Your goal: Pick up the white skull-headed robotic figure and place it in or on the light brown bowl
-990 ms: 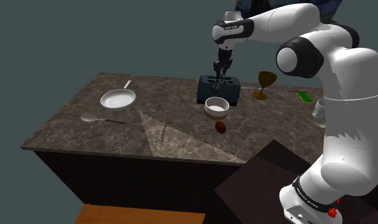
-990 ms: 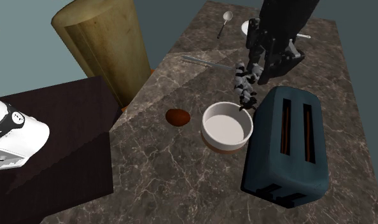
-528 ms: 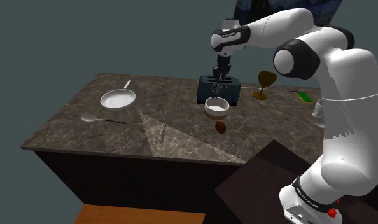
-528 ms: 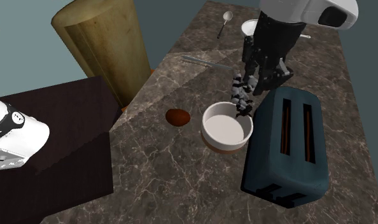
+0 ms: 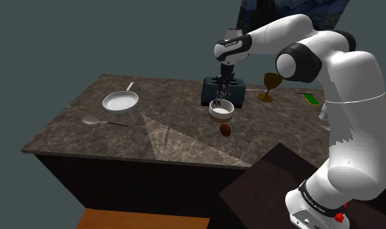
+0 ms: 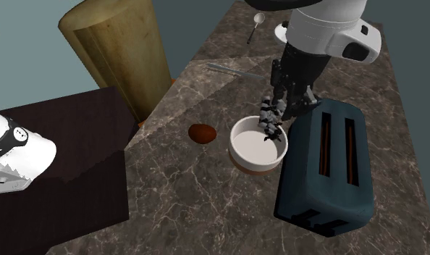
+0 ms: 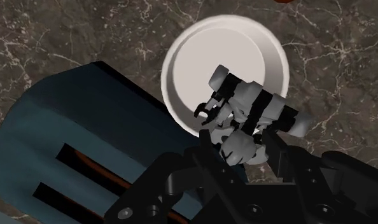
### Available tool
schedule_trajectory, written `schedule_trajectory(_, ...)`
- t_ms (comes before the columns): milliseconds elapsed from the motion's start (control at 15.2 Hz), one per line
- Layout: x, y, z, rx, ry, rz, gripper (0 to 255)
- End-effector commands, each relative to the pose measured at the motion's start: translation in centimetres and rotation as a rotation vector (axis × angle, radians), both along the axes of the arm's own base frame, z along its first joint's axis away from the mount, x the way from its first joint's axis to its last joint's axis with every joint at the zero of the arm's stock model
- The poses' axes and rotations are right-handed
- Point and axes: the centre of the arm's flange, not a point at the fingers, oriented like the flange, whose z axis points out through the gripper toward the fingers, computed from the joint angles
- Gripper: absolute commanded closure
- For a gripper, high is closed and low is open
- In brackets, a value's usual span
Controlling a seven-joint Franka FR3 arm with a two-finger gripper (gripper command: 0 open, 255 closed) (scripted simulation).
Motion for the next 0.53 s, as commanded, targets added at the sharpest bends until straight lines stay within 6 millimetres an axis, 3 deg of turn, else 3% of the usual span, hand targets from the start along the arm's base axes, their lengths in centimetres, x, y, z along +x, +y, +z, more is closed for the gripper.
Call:
schedule_trajectory(0, -0.03, 0.01, -0.25, 0.0, -0.001, 0.0, 255)
schedule_trajectory(396, -0.03, 0.01, -0.26, 0.0, -0.001, 0.0, 255)
schedule_trajectory(462, -0.03, 0.01, -0.25, 0.0, -0.001, 0.0, 0)
